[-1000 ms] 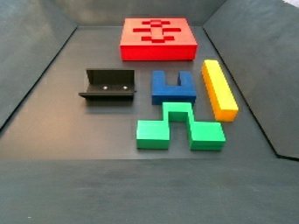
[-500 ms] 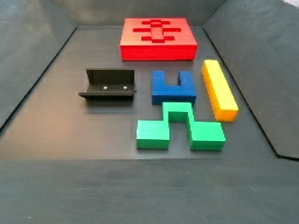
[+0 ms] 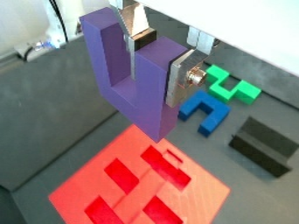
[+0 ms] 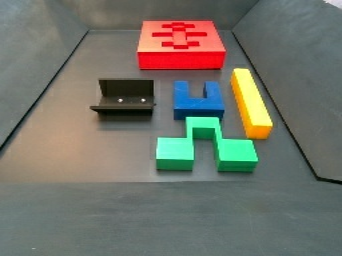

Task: Pick up the purple object. Move up. Move to above the board. Insert the purple object.
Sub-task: Insert the purple object.

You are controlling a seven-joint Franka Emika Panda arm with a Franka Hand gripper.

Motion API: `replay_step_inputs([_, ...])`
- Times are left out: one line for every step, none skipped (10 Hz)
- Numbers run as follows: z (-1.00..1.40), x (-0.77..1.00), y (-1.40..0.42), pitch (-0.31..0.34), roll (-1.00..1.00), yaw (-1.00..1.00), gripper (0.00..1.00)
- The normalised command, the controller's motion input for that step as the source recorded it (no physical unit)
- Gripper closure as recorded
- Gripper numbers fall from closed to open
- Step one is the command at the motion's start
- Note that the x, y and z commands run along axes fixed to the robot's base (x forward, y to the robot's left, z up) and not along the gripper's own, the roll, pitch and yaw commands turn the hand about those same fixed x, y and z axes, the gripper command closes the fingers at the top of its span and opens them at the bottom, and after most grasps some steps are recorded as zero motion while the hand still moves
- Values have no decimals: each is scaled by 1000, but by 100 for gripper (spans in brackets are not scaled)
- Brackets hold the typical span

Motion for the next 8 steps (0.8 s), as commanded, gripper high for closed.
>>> replay_step_inputs([-406, 614, -240, 0, 0, 180, 100])
replay_step_inputs([-300, 723, -469, 59, 114, 129, 100])
replay_step_inputs([-334, 720, -486, 103, 173, 49, 100])
replay_step_inputs([-449, 640, -483, 114, 200, 74, 100])
replay_step_inputs([-489, 600, -483, 129, 210, 83, 100])
replay_step_inputs([-489, 571, -491, 127, 204, 91, 100])
replay_step_inputs([-509, 543, -483, 86, 151, 129, 100])
replay_step_inputs([-403, 520, -360, 11, 29, 163, 100])
